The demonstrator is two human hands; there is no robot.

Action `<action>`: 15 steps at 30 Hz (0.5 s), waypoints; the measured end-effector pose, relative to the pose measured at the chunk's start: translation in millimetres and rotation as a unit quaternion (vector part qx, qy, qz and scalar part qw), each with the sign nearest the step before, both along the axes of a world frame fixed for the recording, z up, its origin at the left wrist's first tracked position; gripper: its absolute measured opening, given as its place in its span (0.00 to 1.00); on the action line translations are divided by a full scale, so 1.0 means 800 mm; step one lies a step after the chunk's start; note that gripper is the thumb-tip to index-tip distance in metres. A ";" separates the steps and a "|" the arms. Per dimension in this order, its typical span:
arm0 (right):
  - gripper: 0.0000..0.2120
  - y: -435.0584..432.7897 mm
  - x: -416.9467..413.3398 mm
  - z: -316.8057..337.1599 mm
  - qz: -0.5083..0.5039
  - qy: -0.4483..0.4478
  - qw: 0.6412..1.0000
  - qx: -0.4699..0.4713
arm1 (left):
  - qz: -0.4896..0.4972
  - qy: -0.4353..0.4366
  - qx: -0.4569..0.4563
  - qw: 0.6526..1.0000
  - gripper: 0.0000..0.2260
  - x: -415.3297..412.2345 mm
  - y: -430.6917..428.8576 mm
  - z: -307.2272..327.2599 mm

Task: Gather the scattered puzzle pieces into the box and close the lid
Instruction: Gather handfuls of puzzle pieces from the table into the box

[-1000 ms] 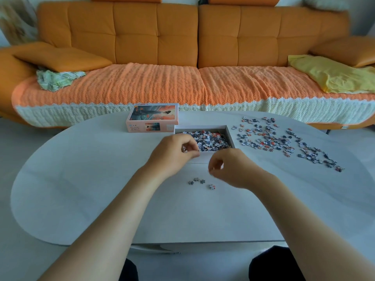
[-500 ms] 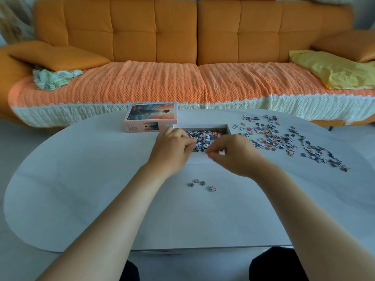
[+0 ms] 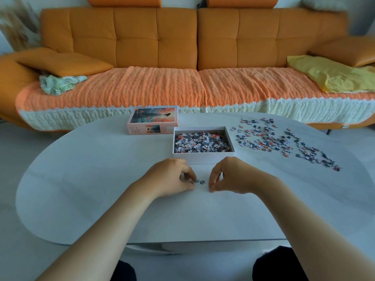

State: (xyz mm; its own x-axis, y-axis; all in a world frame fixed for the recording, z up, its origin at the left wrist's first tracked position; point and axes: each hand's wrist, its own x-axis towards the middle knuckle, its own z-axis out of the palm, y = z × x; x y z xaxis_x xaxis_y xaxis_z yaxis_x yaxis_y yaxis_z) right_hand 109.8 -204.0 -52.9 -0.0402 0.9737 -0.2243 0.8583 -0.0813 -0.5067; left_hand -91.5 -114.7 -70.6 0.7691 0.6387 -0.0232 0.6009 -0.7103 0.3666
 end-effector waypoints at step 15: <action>0.04 0.005 0.001 0.000 -0.023 -0.017 1.000 0.007 | 0.014 -0.010 -0.037 0.999 0.07 0.007 -0.006 0.000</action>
